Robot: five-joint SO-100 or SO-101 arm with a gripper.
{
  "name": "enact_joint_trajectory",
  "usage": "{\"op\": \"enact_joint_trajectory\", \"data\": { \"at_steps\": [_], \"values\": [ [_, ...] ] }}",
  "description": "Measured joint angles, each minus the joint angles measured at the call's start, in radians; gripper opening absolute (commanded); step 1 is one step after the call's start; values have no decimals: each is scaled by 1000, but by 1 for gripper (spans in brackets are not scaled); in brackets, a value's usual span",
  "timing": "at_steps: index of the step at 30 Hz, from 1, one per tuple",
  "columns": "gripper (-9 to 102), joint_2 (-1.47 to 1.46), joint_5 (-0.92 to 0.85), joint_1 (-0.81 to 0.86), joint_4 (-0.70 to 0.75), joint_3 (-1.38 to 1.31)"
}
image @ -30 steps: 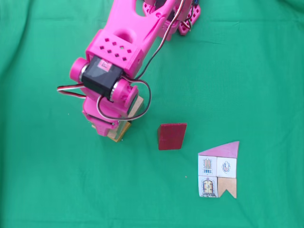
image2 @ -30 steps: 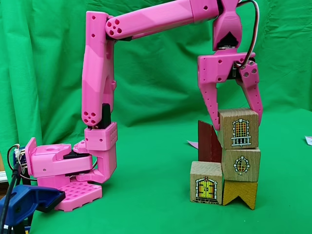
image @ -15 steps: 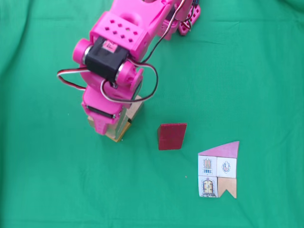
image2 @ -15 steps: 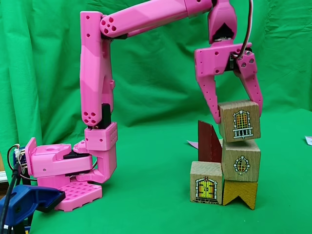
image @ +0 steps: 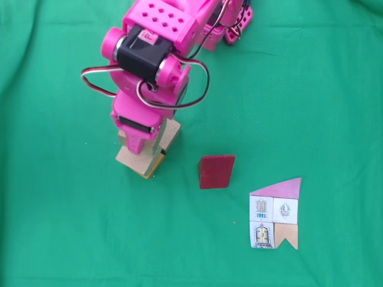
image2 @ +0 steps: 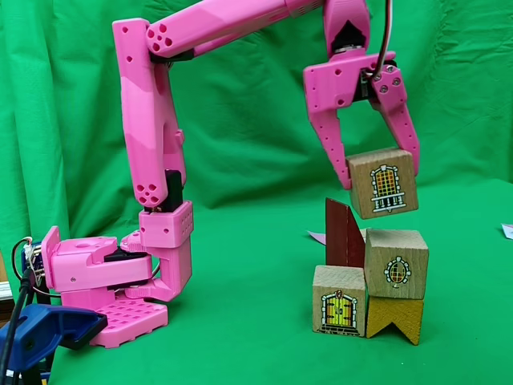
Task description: Grasp some building blocks and build the house on the picture.
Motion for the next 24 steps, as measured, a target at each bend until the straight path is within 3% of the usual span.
{"op": "enact_joint_trajectory", "data": {
  "at_steps": [24],
  "values": [
    [12, 104, 0, 0, -2, 170]
  ]
}}
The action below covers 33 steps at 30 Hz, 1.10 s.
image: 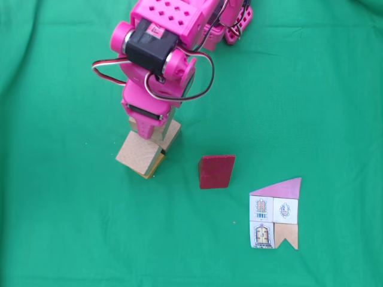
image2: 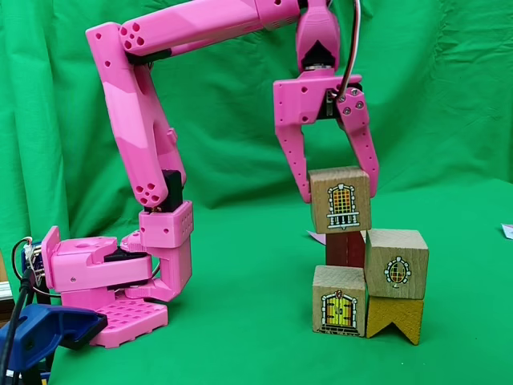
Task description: Grasp some building blocks and build the house on the picture.
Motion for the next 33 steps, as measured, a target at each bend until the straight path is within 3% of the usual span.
{"op": "enact_joint_trajectory", "data": {
  "at_steps": [33],
  "values": [
    [13, -141, -3, 2, -3, 0]
  ]
}}
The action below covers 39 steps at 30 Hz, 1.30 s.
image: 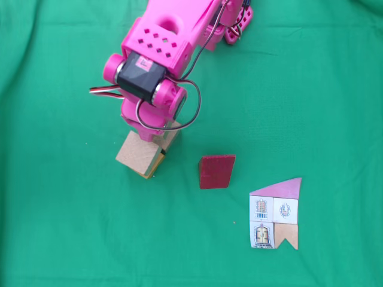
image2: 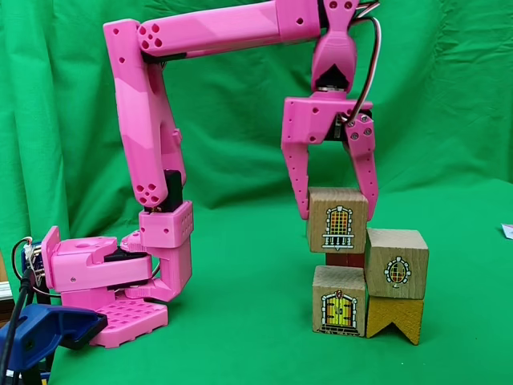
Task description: Grasp some building blocks and build the house on the picture.
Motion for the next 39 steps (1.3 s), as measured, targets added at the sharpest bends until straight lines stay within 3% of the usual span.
{"op": "enact_joint_trajectory", "data": {
  "at_steps": [11, 39],
  "values": [
    [13, -2, -11, 0, -89, 0],
    [13, -2, -11, 0, -89, 2]
  ]
}}
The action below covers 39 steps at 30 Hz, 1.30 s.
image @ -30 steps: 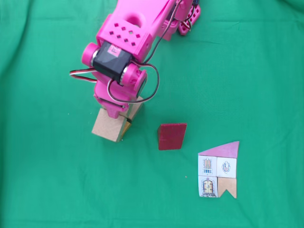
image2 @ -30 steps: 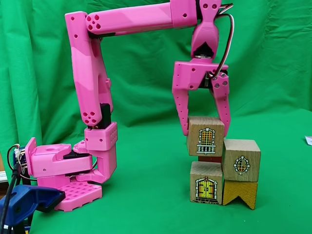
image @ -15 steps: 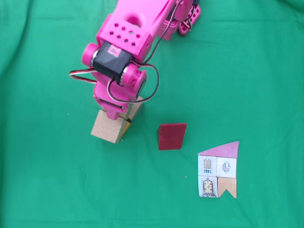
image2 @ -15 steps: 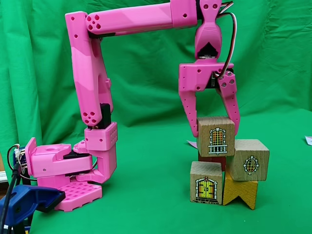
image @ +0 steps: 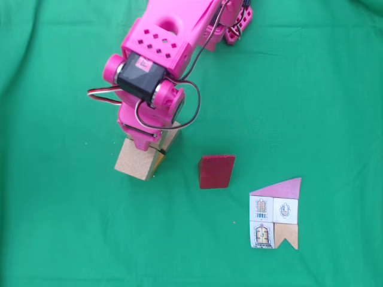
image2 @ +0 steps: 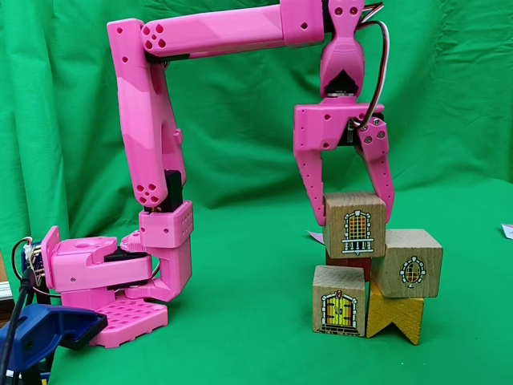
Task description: Grasp some building blocks and build the house on the picture.
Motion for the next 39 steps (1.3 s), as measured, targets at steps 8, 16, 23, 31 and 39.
{"op": "enact_joint_trajectory", "data": {
  "at_steps": [8, 16, 23, 31, 39],
  "values": [
    [13, 0, 0, 0, 0, 0],
    [19, 0, 0, 0, 0, 0],
    [28, 0, 0, 0, 0, 0],
    [28, 0, 0, 0, -2, 66],
    [28, 51, 0, 0, -3, 146]
  ]
}}
